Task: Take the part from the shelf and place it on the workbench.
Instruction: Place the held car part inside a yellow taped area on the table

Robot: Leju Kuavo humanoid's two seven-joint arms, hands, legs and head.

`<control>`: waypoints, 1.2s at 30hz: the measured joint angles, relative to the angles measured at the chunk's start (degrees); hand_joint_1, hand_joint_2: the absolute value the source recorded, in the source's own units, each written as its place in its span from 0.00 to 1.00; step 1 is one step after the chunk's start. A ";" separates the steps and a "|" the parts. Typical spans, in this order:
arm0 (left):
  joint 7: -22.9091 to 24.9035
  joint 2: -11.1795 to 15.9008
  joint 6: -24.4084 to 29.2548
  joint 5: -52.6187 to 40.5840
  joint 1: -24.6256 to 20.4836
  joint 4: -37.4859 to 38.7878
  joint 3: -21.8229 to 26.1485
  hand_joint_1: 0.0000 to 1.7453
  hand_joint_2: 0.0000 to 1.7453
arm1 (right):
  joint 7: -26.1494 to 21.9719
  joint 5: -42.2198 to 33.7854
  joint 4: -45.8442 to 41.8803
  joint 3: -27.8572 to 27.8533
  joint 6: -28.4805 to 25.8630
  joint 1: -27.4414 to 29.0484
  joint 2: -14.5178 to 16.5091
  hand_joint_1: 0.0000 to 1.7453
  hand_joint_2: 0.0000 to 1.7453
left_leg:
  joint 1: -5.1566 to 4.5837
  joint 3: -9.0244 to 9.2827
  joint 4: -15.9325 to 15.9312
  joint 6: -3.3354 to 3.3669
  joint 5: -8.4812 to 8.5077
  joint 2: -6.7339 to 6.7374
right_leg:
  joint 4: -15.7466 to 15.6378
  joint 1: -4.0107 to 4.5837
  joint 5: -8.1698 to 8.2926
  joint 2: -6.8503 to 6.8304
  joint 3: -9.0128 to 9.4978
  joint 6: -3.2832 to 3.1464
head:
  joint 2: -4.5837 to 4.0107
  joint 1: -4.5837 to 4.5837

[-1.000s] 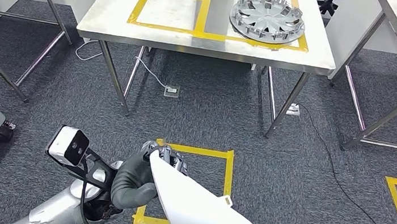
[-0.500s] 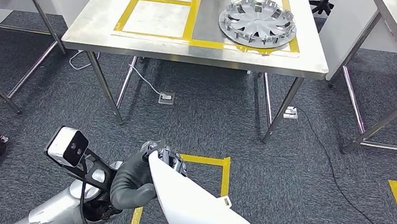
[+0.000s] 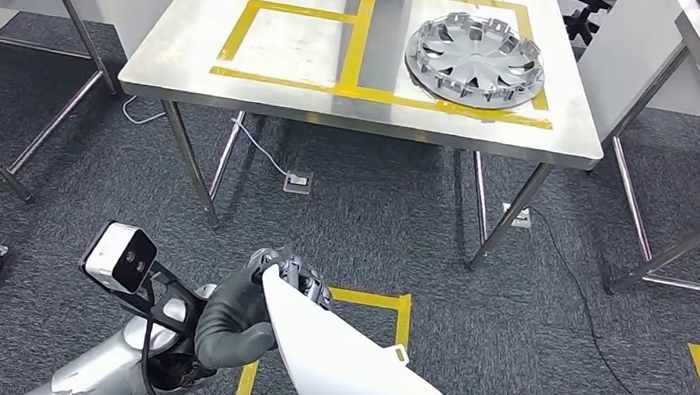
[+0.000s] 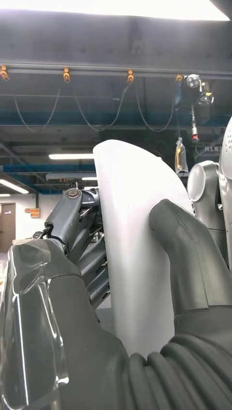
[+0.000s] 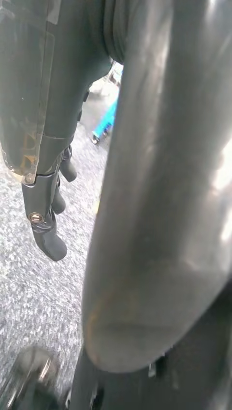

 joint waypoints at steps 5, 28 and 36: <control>0.00 0.01 0.10 -0.21 0.05 -0.02 0.13 1.00 1.00 | -0.03 0.10 0.19 0.01 0.01 0.05 -0.14 0.00 0.00 | -0.39 2.28 0.19 -1.26 -2.34 -0.10 | -14.25 0.33 8.15 -0.10 4.99 -0.83 | 0.00 -0.05; -0.15 0.09 0.19 -0.52 0.43 -0.35 0.69 1.00 1.00 | -0.10 0.34 0.34 0.04 -0.17 -0.37 0.24 0.00 0.00 | 0.13 -1.57 -0.28 0.18 1.51 0.31 | 2.15 -0.08 -0.56 0.49 1.53 -0.64 | 0.00 0.04; -0.14 0.10 0.11 -0.83 0.47 -0.31 0.72 1.00 1.00 | 0.05 0.42 0.61 0.05 -0.33 -0.15 0.20 0.00 0.00 | -0.71 3.21 0.29 -1.09 -3.36 -0.17 | -14.10 0.45 8.82 0.03 3.47 -0.87 | 0.00 0.06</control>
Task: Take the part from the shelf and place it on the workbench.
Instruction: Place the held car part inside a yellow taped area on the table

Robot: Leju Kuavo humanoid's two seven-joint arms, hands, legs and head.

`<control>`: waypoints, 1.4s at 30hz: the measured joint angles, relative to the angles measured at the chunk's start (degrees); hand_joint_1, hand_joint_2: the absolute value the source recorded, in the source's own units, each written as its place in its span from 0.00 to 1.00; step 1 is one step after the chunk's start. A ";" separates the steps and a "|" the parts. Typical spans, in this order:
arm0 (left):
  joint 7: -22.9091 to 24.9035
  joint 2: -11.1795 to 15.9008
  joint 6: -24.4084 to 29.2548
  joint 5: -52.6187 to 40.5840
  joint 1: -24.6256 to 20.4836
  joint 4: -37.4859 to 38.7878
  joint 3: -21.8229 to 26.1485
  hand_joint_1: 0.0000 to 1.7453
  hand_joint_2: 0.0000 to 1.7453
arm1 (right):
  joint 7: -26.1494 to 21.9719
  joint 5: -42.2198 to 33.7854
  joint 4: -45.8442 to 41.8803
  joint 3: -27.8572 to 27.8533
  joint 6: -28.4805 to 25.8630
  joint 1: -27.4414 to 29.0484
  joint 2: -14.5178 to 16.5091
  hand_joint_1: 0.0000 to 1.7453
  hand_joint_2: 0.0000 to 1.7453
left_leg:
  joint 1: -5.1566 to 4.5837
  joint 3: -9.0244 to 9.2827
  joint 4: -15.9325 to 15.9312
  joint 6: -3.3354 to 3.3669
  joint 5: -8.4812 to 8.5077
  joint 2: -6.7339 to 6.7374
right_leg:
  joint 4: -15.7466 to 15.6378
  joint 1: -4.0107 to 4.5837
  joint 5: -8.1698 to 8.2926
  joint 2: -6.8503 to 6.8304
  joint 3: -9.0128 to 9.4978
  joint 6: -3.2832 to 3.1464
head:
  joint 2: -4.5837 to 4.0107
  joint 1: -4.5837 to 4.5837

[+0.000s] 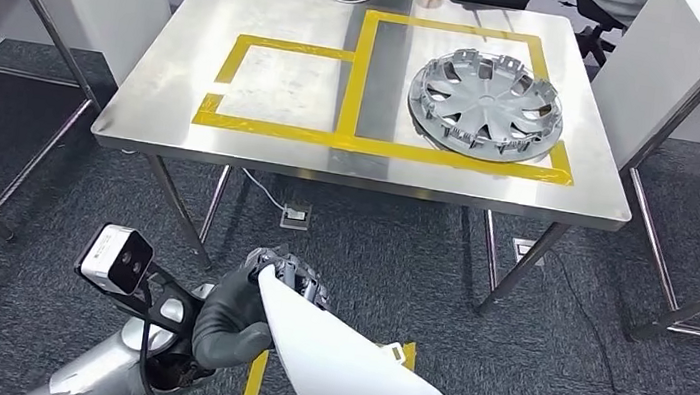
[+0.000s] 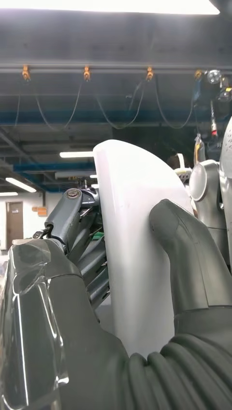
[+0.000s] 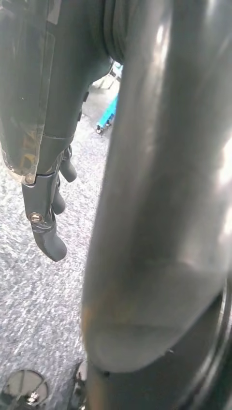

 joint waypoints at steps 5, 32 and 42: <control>-0.01 0.01 -0.02 -0.06 -0.28 -0.27 0.16 1.00 1.00 | 0.05 -0.09 0.12 -0.01 0.00 -0.03 0.31 0.00 0.00 | 0.44 -3.82 8.64 -1.60 -0.46 0.47 | -0.43 -0.65 -0.75 0.18 3.16 -1.99 | 0.00 -0.19; 0.05 -0.36 0.01 -0.60 -0.02 -0.11 0.53 1.00 1.00 | 0.02 0.15 0.25 -0.02 0.57 -0.16 0.38 0.00 0.00 | -0.32 -1.28 1.02 0.28 0.69 -0.32 | -0.01 0.40 0.10 0.05 0.88 -0.97 | 0.01 -0.23; -0.03 -0.14 0.00 -0.62 0.11 0.08 0.63 1.00 1.00 | -0.67 0.90 0.26 0.01 0.72 -0.06 0.20 0.00 0.00 | 1.25 -11.14 9.50 -1.68 1.81 0.79 | -0.20 0.06 -2.92 0.44 5.02 -2.31 | 0.01 -0.36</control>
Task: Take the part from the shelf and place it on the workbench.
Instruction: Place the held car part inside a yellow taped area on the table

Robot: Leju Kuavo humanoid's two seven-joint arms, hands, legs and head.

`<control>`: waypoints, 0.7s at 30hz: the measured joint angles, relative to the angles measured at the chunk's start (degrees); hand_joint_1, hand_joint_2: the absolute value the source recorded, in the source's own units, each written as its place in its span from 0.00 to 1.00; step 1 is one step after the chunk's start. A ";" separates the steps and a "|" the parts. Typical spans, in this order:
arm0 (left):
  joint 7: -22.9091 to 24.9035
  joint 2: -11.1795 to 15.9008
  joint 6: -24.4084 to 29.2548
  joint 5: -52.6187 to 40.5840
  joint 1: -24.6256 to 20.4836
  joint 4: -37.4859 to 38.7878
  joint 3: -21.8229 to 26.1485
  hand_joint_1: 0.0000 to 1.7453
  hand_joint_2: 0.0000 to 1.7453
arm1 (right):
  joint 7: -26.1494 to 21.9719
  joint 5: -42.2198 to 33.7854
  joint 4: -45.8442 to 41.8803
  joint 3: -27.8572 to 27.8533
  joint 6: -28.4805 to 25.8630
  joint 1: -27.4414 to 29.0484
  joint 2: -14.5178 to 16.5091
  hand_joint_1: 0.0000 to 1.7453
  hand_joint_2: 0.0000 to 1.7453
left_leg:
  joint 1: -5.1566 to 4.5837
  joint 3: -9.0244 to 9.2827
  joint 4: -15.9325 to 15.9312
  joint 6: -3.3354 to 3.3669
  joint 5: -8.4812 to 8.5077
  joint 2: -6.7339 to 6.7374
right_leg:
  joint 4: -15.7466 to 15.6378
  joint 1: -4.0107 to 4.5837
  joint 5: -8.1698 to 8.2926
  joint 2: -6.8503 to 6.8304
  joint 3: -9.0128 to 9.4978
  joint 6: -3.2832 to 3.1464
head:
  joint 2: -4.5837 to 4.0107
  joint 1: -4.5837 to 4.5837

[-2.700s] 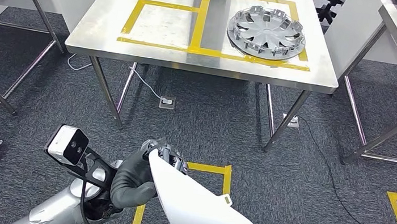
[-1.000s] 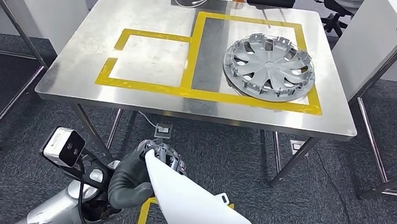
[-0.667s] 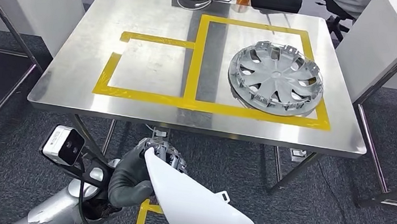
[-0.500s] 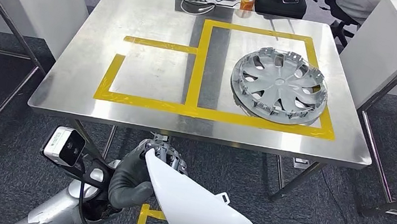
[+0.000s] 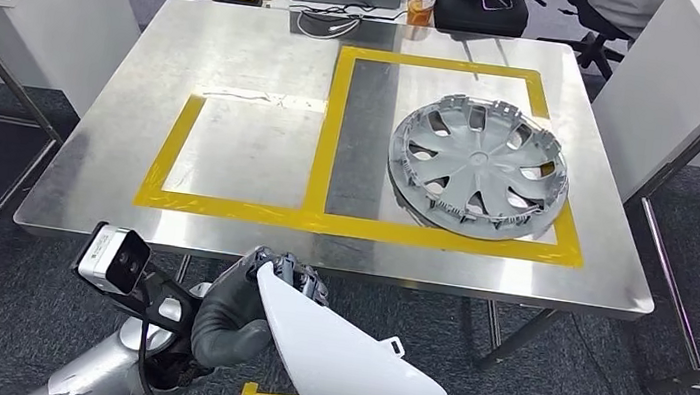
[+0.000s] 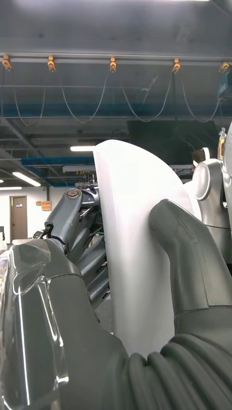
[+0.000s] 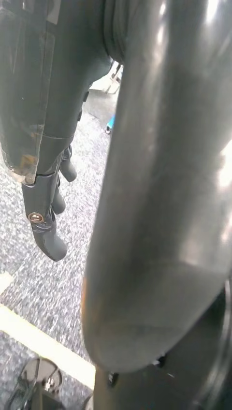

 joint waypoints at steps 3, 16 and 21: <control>-0.01 0.00 -0.09 0.01 -0.12 -0.01 0.10 1.00 1.00 | -0.19 0.19 -0.10 0.02 0.02 -0.11 0.36 0.00 0.00 | -0.63 3.08 -8.23 1.37 4.31 0.01 | -0.06 0.15 -0.87 0.10 0.80 0.55 | -0.01 0.08; -0.03 -0.41 0.08 0.04 -0.03 -0.02 -0.01 1.00 1.00 | -0.38 1.13 -0.15 0.23 0.33 -0.23 -0.44 0.00 0.00 | -0.27 5.60 -9.80 1.71 3.34 -0.40 | 6.35 -1.06 -1.25 -0.31 -5.13 4.10 | -0.01 0.32; 0.39 -0.33 0.52 -0.38 -0.02 -0.11 0.19 1.00 1.00 | -0.51 2.14 -0.19 0.49 0.27 -0.43 -0.65 0.00 0.00 | -0.30 5.14 -8.21 0.42 1.99 -0.43 | 1.37 -0.96 0.54 -0.23 -2.59 2.23 | 0.00 0.32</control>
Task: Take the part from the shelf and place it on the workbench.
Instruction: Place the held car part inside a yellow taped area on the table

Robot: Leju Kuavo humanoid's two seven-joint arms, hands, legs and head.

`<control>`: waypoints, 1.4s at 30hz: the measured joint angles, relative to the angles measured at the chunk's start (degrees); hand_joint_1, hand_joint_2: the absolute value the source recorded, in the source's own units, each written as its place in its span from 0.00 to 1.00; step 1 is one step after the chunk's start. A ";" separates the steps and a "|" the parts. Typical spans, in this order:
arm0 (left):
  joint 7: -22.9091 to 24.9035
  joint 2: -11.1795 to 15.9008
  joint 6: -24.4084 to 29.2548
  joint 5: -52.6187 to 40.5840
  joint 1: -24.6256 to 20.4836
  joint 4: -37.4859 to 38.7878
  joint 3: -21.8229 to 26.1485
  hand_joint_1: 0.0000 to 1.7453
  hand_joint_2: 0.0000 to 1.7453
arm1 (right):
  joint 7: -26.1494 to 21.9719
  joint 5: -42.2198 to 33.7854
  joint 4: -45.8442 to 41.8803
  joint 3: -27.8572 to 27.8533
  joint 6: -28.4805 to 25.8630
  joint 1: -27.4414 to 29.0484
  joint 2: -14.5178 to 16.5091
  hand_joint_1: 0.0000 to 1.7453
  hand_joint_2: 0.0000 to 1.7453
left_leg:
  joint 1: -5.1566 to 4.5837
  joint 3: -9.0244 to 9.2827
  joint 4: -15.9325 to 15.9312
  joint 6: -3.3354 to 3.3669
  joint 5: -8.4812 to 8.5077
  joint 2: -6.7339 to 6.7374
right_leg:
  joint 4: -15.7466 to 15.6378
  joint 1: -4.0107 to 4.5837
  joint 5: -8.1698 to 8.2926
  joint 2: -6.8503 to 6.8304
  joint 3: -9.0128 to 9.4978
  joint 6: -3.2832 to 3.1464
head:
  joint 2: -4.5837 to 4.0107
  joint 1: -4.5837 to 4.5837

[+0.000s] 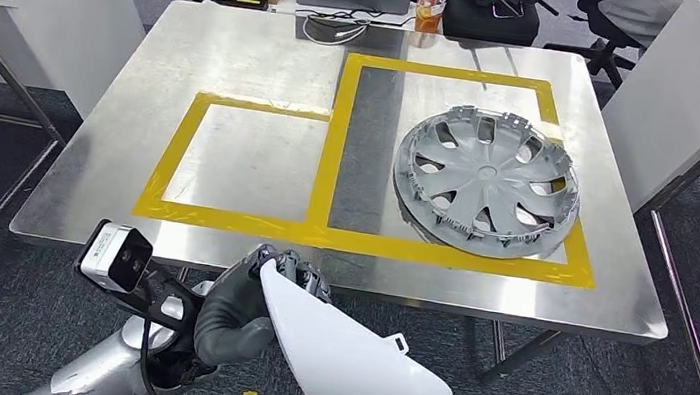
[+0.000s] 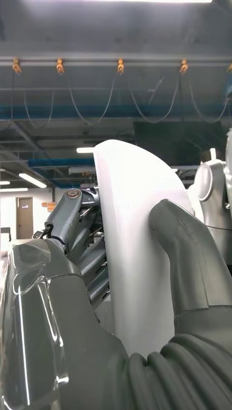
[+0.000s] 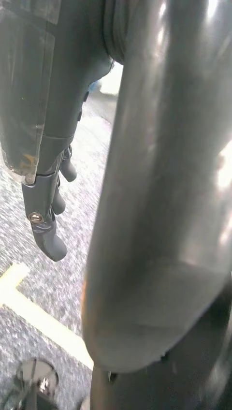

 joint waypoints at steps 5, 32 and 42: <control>0.75 0.01 0.61 -2.32 -0.21 0.07 -0.02 1.00 1.00 | 0.12 1.02 -0.02 0.48 -0.29 -0.58 0.04 0.00 0.00 | 0.64 -6.03 13.02 -1.34 -6.65 0.36 | -0.10 -0.19 -0.10 -0.01 0.36 -1.18 | -0.01 -0.11; 9.52 -8.11 28.58 -39.12 -13.95 14.86 -3.82 1.00 1.00 | 2.28 3.99 -1.32 0.52 -4.68 -2.18 2.59 0.00 0.00 | 0.02 -0.59 1.51 -0.14 -1.17 0.56 | 0.05 -0.22 0.62 -0.17 -0.66 -0.40 | 0.00 0.10; 9.42 -11.17 43.41 -47.48 -15.32 23.18 -4.49 1.00 1.00 | 2.66 5.10 -1.45 0.28 -4.58 -2.25 3.15 0.00 0.00 | 0.04 -1.71 2.83 0.80 -0.38 0.71 | -0.04 0.28 0.50 0.13 -0.30 -0.85 | -0.01 -0.02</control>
